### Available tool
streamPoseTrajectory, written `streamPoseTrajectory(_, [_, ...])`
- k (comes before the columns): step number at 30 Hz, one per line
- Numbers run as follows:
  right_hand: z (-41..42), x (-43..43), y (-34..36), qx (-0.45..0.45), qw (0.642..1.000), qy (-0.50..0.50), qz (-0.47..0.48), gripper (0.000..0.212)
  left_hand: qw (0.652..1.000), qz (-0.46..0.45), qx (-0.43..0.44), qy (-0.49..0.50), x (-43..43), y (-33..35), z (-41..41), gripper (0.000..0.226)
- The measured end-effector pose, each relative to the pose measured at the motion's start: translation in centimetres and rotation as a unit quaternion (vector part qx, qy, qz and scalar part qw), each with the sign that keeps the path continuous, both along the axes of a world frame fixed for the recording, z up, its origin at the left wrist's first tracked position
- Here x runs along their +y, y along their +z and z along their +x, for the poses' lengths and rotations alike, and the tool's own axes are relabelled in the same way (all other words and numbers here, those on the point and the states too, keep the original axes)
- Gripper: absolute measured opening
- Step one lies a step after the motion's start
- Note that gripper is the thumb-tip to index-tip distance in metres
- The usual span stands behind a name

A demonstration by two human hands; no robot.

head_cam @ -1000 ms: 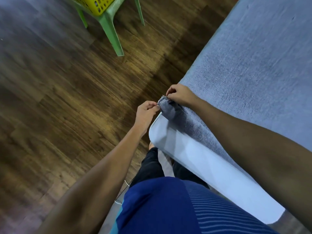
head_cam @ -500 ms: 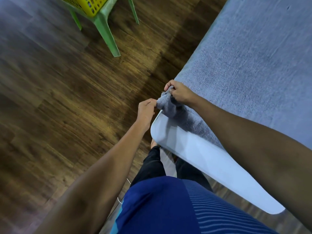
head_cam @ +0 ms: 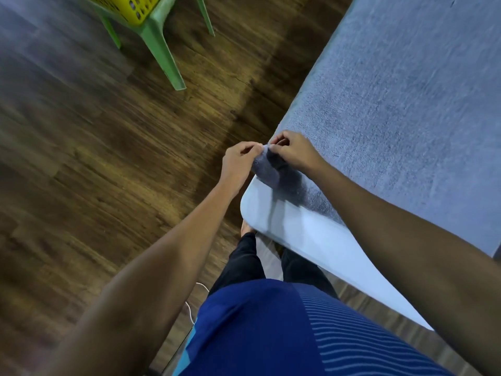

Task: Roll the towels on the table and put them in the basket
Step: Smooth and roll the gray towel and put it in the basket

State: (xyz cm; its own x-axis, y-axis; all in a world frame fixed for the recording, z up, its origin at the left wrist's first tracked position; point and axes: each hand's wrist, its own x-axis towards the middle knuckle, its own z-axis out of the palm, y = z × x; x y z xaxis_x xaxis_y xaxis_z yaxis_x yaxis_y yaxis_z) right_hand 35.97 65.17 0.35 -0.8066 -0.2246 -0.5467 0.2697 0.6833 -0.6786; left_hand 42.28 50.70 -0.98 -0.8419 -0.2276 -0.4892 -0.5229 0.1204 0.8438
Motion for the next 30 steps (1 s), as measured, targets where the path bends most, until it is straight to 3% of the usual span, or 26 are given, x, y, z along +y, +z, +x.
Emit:
streamPoseTrajectory(7, [2.8, 0.8, 0.1, 0.006, 1.0, -0.024, 0.003, 0.008, 0.994, -0.07, -0.036, -0.081, -0.7, 0.0, -0.9, 0.011])
streamPoseTrajectory(12, [4.4, 2.2, 0.4, 0.026, 0.995, -0.091, 0.009, 0.009, 0.989, -0.05, -0.125, 0.052, 0.0, -0.1, -0.7, 0.019])
streamPoseTrajectory(14, [5.6, 3.8, 0.9, 0.041, 0.991, -0.127, 0.016, 0.01, 0.983, -0.116, -0.12, 0.074, 0.8, 0.7, -0.1, 0.02])
streamPoseTrajectory(16, [7.1, 6.1, 1.2, 0.068, 0.985, -0.153, 0.029, 0.014, 0.97, -0.234, -0.032, 0.053, 1.5, 1.4, 0.8, 0.018])
streamPoseTrajectory(18, [9.1, 8.9, 1.5, 0.09, 0.979, -0.175, 0.051, 0.015, 0.941, -0.327, 0.083, -0.026, 2.5, 1.8, 2.1, 0.024])
streamPoseTrajectory(21, [13.1, 14.0, 1.6, 0.108, 0.968, -0.215, 0.077, 0.017, 0.888, -0.369, 0.203, -0.186, 5.0, 2.2, 4.0, 0.029])
streamPoseTrajectory(26, [20.8, 22.5, 1.2, 0.163, 0.945, -0.226, 0.173, 0.031, 0.807, -0.386, 0.229, -0.384, 10.8, 2.3, 6.8, 0.047])
streamPoseTrajectory(30, [25.0, 28.2, 0.7, 0.17, 0.933, -0.194, 0.252, 0.046, 0.737, -0.456, 0.219, -0.449, 13.6, 1.7, 8.1, 0.058])
